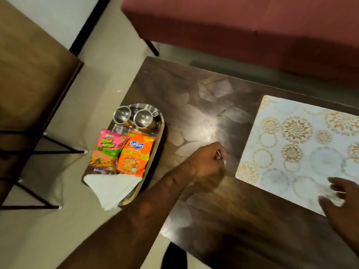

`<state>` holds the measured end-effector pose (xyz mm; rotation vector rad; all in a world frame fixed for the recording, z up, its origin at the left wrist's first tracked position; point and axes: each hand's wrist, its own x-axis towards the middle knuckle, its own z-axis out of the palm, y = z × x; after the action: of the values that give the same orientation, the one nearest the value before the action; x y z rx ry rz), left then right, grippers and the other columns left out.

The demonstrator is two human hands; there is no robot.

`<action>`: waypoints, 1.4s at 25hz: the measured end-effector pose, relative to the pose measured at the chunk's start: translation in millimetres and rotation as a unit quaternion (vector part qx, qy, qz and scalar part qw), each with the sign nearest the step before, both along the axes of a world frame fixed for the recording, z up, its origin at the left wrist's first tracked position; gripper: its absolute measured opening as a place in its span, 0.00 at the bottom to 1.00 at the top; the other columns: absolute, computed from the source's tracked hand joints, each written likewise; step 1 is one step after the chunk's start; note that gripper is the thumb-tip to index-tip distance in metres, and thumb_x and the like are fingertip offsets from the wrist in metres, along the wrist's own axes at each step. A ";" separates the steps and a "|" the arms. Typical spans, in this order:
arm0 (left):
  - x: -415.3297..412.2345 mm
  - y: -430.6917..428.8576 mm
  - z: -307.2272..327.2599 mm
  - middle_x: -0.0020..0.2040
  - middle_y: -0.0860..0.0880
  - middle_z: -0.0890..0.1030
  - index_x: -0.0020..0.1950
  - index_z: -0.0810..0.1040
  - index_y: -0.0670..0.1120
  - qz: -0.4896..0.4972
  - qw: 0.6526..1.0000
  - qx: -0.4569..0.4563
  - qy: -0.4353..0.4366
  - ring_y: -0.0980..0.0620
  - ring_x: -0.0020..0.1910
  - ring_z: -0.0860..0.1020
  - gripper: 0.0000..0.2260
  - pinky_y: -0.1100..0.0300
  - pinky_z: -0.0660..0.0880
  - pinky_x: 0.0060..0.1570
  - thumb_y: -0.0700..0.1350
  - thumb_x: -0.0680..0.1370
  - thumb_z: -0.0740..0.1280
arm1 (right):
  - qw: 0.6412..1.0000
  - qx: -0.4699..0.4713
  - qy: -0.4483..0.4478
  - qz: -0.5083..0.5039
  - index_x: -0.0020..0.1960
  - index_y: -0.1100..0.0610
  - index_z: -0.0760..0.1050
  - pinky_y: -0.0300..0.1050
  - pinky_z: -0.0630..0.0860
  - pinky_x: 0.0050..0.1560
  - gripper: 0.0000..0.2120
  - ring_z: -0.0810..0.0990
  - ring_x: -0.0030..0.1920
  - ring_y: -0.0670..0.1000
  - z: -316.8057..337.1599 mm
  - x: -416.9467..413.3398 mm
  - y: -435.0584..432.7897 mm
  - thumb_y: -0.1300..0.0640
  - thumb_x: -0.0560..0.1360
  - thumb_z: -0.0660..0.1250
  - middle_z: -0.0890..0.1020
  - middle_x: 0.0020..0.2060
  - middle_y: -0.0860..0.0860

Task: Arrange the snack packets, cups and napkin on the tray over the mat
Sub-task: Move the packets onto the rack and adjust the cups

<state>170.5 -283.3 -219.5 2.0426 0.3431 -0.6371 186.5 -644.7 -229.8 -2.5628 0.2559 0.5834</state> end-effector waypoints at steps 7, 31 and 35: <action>-96.0 130.5 53.4 0.41 0.46 0.79 0.53 0.79 0.40 0.118 0.991 -0.058 -0.015 0.51 0.35 0.77 0.04 0.59 0.75 0.38 0.36 0.78 0.67 | 0.985 0.110 0.055 0.123 0.61 0.51 0.77 0.54 0.76 0.55 0.16 0.80 0.52 0.54 45.9 -23.0 213.7 0.63 0.75 0.72 0.81 0.53 0.51; -146.3 366.5 -22.3 0.52 0.35 0.85 0.54 0.82 0.37 0.279 0.954 0.015 0.110 0.37 0.49 0.84 0.09 0.45 0.82 0.51 0.31 0.81 0.63 | 0.896 0.288 0.308 -0.140 0.62 0.58 0.79 0.55 0.85 0.44 0.10 0.88 0.48 0.57 -6.7 -79.8 456.1 0.63 0.82 0.65 0.87 0.53 0.57; -145.1 366.6 -33.5 0.48 0.37 0.85 0.55 0.82 0.35 0.252 0.963 0.048 0.080 0.37 0.50 0.83 0.12 0.46 0.80 0.55 0.26 0.75 0.65 | 0.908 0.272 0.278 -0.154 0.63 0.61 0.77 0.63 0.83 0.53 0.10 0.86 0.53 0.62 -7.0 -81.6 459.1 0.64 0.83 0.63 0.85 0.55 0.59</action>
<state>25.4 83.3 -252.9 1.8869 0.9686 -0.4720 105.0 -185.6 -236.8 -1.7324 0.5847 1.0786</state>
